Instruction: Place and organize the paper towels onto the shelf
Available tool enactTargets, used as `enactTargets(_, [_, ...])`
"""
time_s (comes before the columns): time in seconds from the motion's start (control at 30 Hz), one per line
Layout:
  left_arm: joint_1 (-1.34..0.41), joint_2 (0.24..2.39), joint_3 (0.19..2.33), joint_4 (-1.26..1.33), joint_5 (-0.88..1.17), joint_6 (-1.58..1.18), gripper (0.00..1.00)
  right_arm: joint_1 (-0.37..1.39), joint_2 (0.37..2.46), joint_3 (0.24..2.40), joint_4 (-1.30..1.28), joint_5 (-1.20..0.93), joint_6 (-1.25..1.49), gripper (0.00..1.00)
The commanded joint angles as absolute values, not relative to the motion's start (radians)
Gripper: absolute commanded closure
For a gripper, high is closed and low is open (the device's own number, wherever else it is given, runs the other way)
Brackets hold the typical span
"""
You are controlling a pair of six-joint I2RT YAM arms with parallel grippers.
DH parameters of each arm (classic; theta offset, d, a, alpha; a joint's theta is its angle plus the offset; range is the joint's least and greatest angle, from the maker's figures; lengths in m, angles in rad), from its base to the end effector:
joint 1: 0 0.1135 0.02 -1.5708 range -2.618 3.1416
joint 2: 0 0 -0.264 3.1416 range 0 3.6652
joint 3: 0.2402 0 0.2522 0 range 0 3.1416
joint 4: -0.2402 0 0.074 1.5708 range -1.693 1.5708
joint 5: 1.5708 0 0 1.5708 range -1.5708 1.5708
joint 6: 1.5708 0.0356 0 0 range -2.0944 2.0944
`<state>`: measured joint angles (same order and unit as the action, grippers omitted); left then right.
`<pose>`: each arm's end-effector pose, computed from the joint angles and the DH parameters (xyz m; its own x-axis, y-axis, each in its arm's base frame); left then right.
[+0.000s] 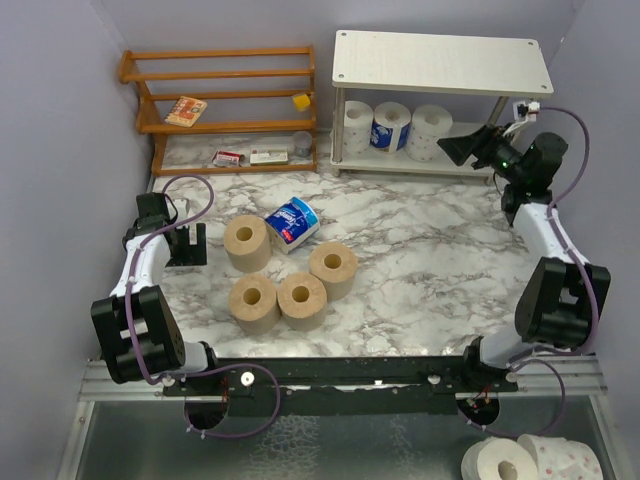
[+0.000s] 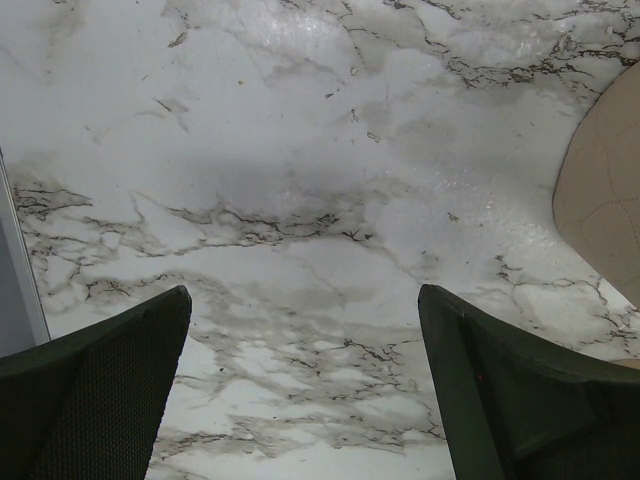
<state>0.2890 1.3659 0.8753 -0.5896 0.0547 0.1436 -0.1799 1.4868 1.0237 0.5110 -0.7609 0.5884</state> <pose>0.2519 0.0729 0.2129 -0.8740 -0.1108 -0.4732 -0.1362 0.9905 0.0197 0.3423 -0.0373 0.3256 -0.2650 0.4568 -0.8492 -0.4821 0.7000 0.5269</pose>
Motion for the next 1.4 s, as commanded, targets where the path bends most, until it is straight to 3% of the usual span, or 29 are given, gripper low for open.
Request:
enactTargets(0.0, [0.296, 1.352, 0.898, -0.589, 0.041, 0.137, 0.01, -0.216, 1.633, 1.155, 0.125, -1.114, 0.482, 0.09])
enactTargets(0.1, [0.296, 1.348, 0.898, -0.590, 0.045, 0.136, 0.01, -0.160, 1.683, 1.217, -0.053, -1.173, 0.347, 0.18])
enactTargets(0.17, [0.296, 1.346, 0.896, -0.590, 0.046, 0.135, 0.01, -0.051, 1.653, 1.267, -0.248, -0.993, 0.115, 0.18])
enactTargets(0.27, [0.296, 1.341, 0.892, -0.597, 0.096, 0.150, 0.01, 0.173, 1.604, 1.270, -0.329, -0.711, -0.098, 0.15])
enactTargets(0.37, [0.295, 1.367, 0.904, -0.623, 0.129, 0.156, 0.01, 0.310, 1.651, 1.358, -0.380, -0.675, -0.149, 0.14])
enactTargets(0.47, [0.295, 1.382, 0.909, -0.623, 0.083, 0.150, 0.01, 0.327, 1.763, 1.511, -0.420, -0.767, -0.113, 0.12])
enactTargets(0.57, [0.295, 1.362, 0.903, -0.619, 0.089, 0.151, 0.01, 0.331, 1.898, 1.660, -0.465, -0.856, -0.079, 0.00])
enactTargets(0.83, [0.295, 1.352, 0.899, -0.615, 0.097, 0.153, 0.01, 0.377, 2.159, 1.869, -0.469, -0.926, -0.008, 0.00])
enactTargets(1.07, [0.295, 1.378, 0.903, -0.616, 0.106, 0.156, 0.01, 0.522, 2.204, 1.851, -0.472, -0.827, -0.066, 0.00])
enactTargets(1.37, [0.295, 1.380, 0.901, -0.617, 0.108, 0.160, 0.01, 0.549, 2.284, 1.894, -0.504, -0.848, -0.069, 0.03])
